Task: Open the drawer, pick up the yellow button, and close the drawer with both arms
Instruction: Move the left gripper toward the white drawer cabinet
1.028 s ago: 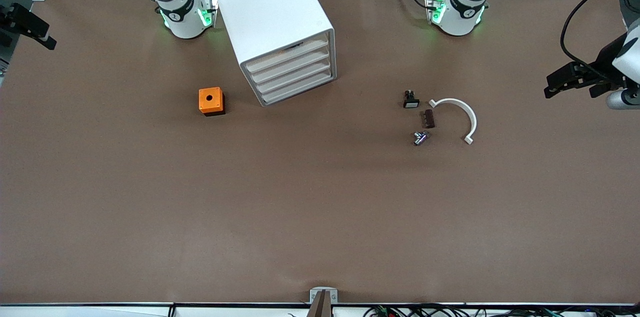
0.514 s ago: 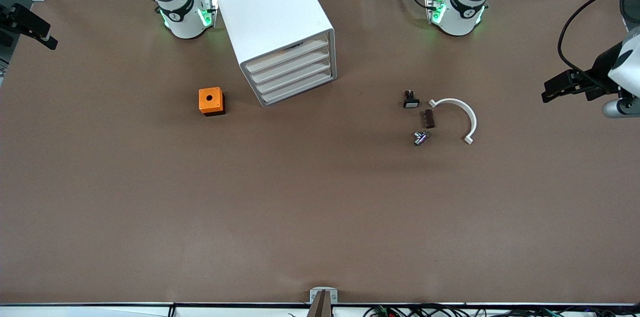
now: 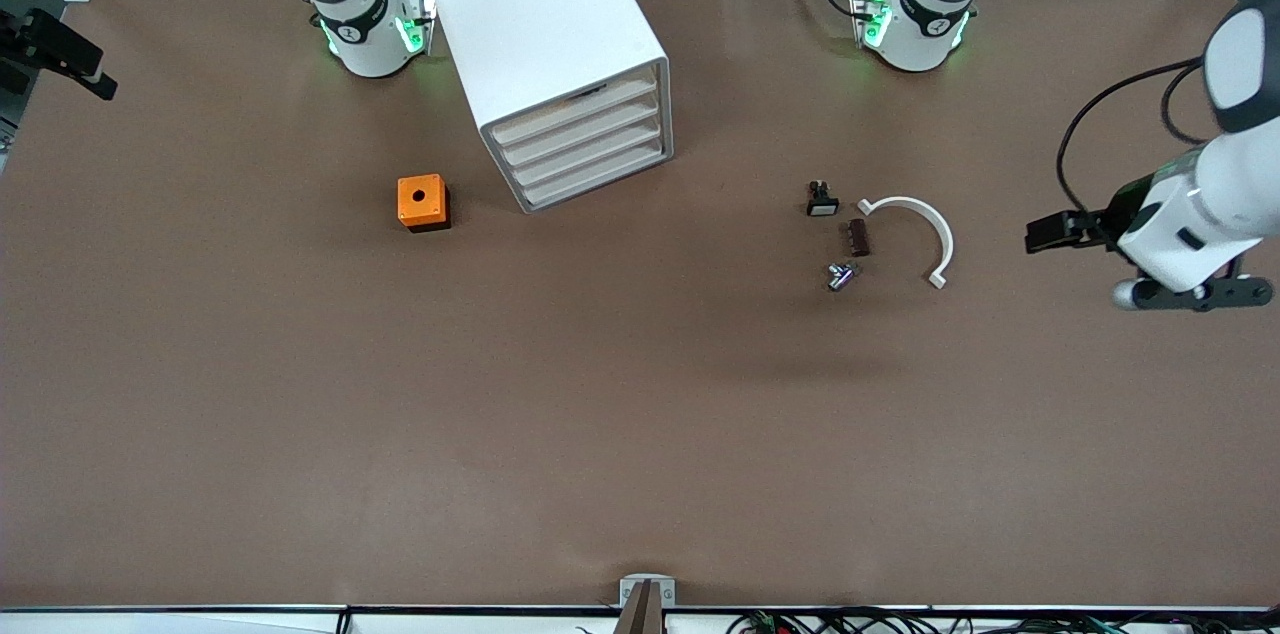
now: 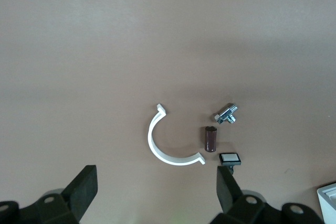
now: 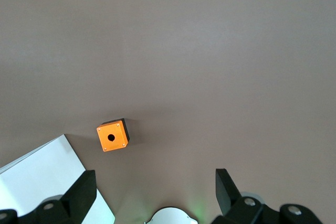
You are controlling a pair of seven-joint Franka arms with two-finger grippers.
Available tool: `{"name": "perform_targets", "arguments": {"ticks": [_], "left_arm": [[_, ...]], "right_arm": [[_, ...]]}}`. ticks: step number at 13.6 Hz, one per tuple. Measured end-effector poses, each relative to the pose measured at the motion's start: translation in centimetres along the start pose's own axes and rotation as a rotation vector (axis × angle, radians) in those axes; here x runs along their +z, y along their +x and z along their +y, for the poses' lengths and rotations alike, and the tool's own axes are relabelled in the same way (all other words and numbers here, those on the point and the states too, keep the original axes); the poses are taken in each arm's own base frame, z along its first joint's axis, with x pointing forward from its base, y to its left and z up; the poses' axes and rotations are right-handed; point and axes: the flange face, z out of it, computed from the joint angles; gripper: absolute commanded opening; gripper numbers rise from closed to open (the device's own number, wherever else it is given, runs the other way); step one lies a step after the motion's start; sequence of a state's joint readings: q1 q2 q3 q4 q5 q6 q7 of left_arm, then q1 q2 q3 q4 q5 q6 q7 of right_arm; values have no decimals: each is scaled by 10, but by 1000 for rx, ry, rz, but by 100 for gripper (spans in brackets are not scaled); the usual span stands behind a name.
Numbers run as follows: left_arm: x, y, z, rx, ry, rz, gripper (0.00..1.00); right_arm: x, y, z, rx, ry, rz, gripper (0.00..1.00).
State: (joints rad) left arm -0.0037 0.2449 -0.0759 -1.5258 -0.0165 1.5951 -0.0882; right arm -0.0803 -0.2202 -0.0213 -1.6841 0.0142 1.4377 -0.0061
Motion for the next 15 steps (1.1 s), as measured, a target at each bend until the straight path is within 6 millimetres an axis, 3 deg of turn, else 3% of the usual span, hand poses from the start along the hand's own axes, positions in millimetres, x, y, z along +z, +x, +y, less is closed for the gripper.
{"name": "perform_targets", "arguments": {"ticks": [5, 9, 12, 15], "left_arm": [[72, 38, 27, -91, -77, -69, 100], [118, 55, 74, -250, -140, -113, 100], [138, 60, 110, -413, -202, -180, 100], [141, 55, 154, -603, -312, -288, 100]], "right_arm": [[0, 0, 0, 0, 0, 0, 100], [1, 0, 0, 0, 0, -1, 100], [1, 0, 0, 0, 0, -1, 100], [1, 0, 0, 0, 0, -1, 100]]}}
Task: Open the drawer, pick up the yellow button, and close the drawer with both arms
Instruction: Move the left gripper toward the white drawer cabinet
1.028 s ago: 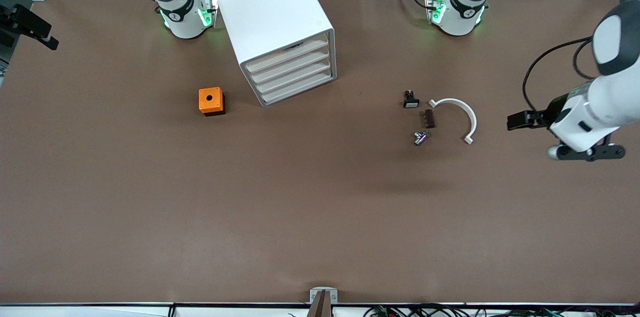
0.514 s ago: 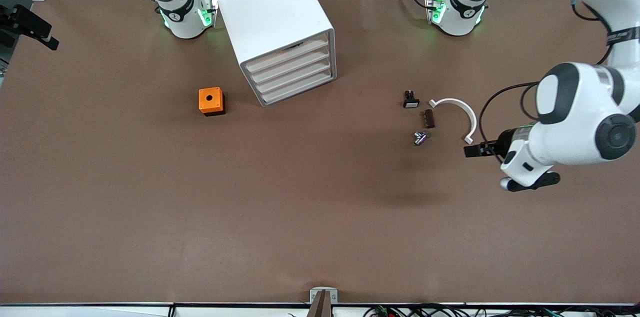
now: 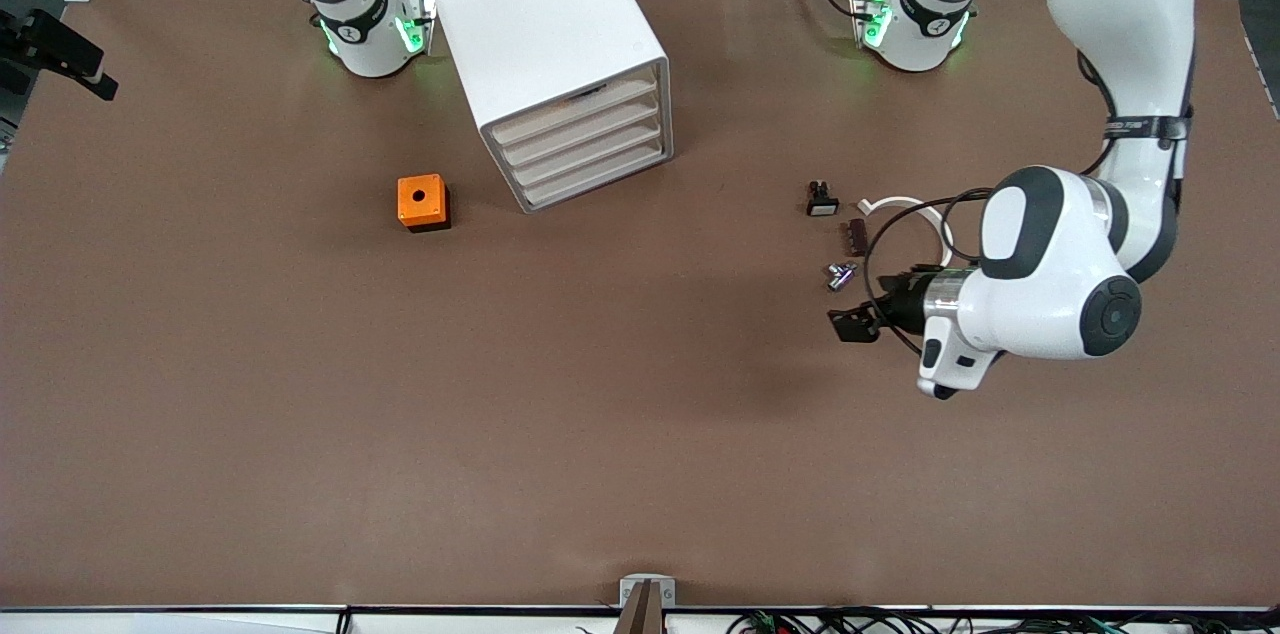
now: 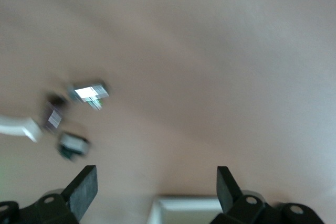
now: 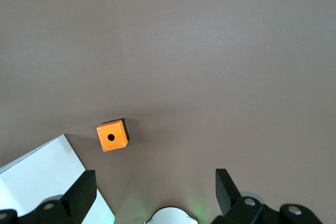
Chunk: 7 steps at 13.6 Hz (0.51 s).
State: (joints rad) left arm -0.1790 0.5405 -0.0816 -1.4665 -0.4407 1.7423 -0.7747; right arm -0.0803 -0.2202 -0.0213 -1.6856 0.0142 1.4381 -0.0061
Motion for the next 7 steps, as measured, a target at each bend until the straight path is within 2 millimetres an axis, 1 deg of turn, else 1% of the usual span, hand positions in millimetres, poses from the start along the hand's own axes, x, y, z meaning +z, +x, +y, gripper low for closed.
{"name": "perform_targets", "arguments": {"ticks": [3, 5, 7], "left_arm": [[18, -33, 26, -233, -51, -149, 100], [30, -54, 43, -349, -25, -239, 100], [46, -70, 57, -442, 25, -317, 100]], "right_arm": [[0, 0, 0, 0, 0, 0, 100], [0, 0, 0, 0, 0, 0, 100], [0, 0, 0, 0, 0, 1, 100]]}}
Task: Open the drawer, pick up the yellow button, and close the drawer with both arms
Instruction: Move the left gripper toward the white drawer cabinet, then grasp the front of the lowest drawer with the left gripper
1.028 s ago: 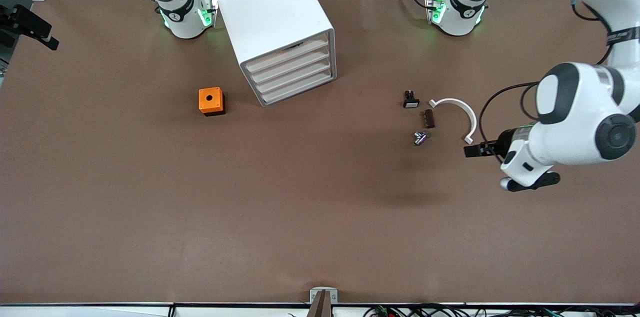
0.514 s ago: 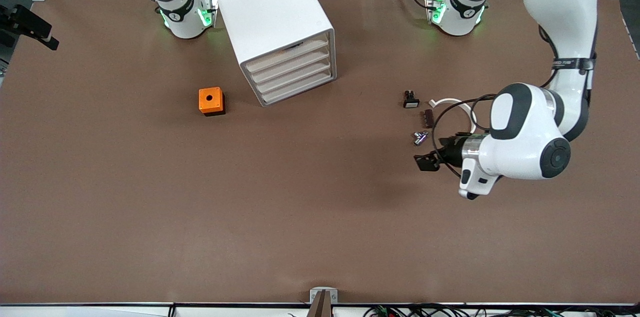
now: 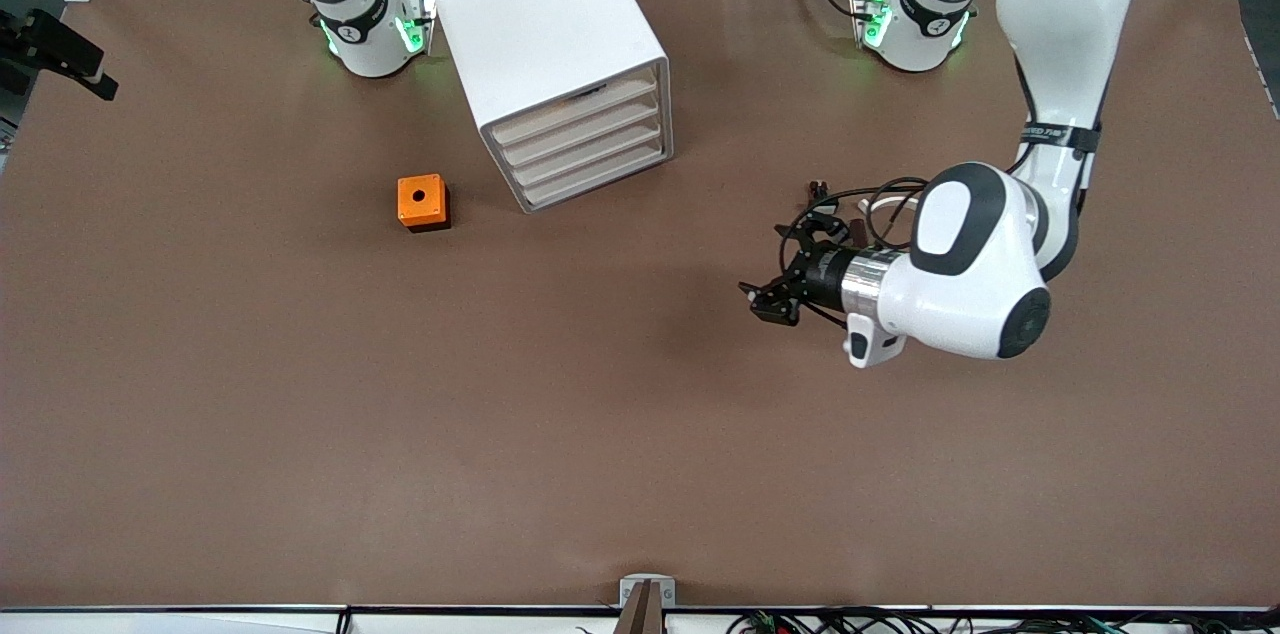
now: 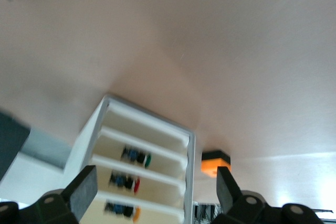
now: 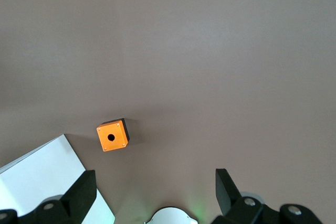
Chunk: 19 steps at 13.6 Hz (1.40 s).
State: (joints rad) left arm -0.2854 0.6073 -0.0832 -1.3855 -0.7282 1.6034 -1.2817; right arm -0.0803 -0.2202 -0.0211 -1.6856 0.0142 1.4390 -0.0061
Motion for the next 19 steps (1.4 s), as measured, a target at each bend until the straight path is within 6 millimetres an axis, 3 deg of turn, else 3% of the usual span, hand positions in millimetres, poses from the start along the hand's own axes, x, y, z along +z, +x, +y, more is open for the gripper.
{"name": "perform_targets", "arguments": {"ticks": [7, 11, 19], "left_arm": [[59, -14, 0, -433, 220, -104, 100], [80, -13, -5, -639, 341, -110, 100], [118, -32, -8, -939, 514, -121, 100]], "right_arm": [[-2, 0, 0, 0, 0, 8, 100], [-3, 1, 0, 0, 0, 16, 100], [-9, 6, -1, -3, -1, 35, 100]]}}
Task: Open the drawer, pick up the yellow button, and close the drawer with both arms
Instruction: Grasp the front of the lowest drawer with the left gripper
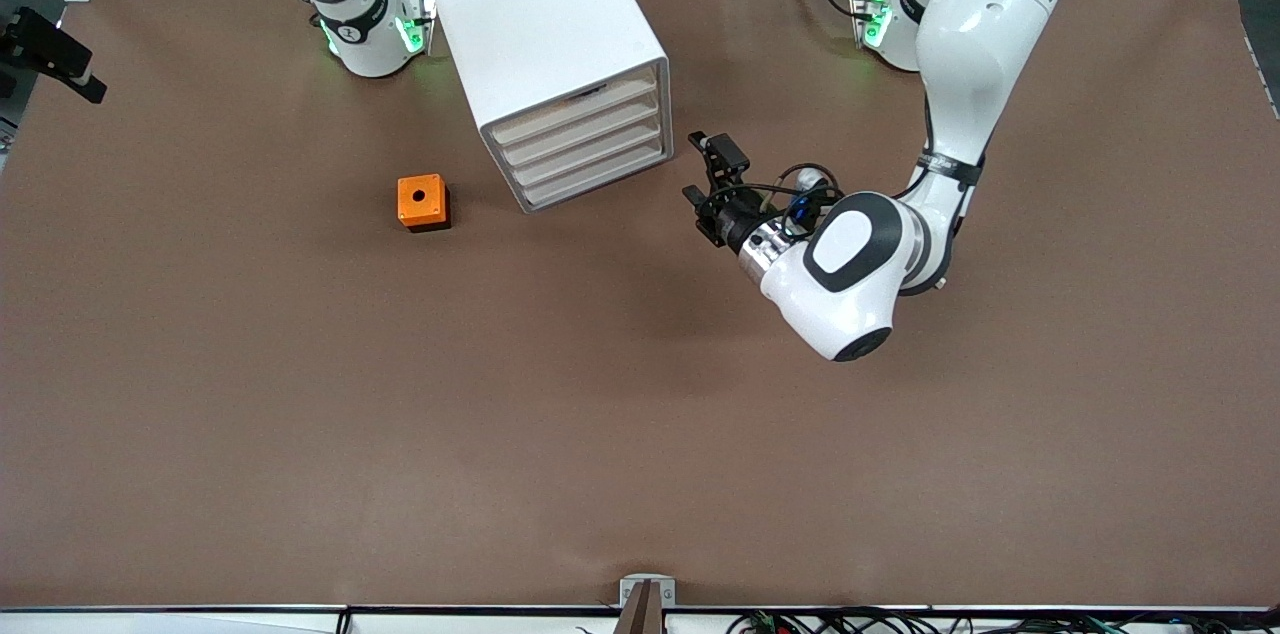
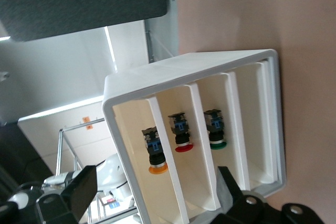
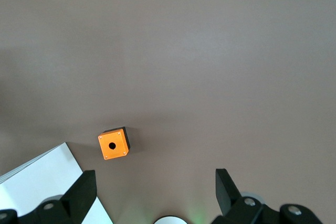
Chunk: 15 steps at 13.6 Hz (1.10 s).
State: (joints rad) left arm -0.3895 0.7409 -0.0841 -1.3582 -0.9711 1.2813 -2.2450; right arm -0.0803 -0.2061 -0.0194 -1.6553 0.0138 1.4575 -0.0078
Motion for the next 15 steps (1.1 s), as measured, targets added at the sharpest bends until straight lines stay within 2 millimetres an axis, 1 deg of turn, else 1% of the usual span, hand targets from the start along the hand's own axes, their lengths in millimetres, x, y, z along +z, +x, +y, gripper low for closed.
{"name": "perform_targets", "arguments": {"ticks": [3, 6, 7, 8, 9, 12, 13, 15], "left_arm": [[13, -4, 8, -75, 44, -12, 100], [26, -5, 23, -131, 85, -18, 100], [31, -6, 27, -138, 92, -12, 94], [37, -6, 31, -143, 97, -5, 81], [43, -7, 33, -146, 102, 4, 72], [59, -11, 36, -150, 112, 27, 50], [66, -14, 35, -148, 114, 39, 48], [81, -20, 32, -141, 117, 63, 48]], "right_arm": [[8, 8, 1, 1, -1, -17, 100], [11, 12, 0, -1, -1, -22, 100], [11, 12, -1, -2, -1, -22, 100], [11, 12, -1, -2, -1, -21, 100], [13, 13, -1, -3, -1, -26, 100], [30, 29, -2, -4, -2, -57, 100], [33, 34, -2, -5, -2, -61, 100], [43, 42, -3, -6, -2, -79, 100]]}}
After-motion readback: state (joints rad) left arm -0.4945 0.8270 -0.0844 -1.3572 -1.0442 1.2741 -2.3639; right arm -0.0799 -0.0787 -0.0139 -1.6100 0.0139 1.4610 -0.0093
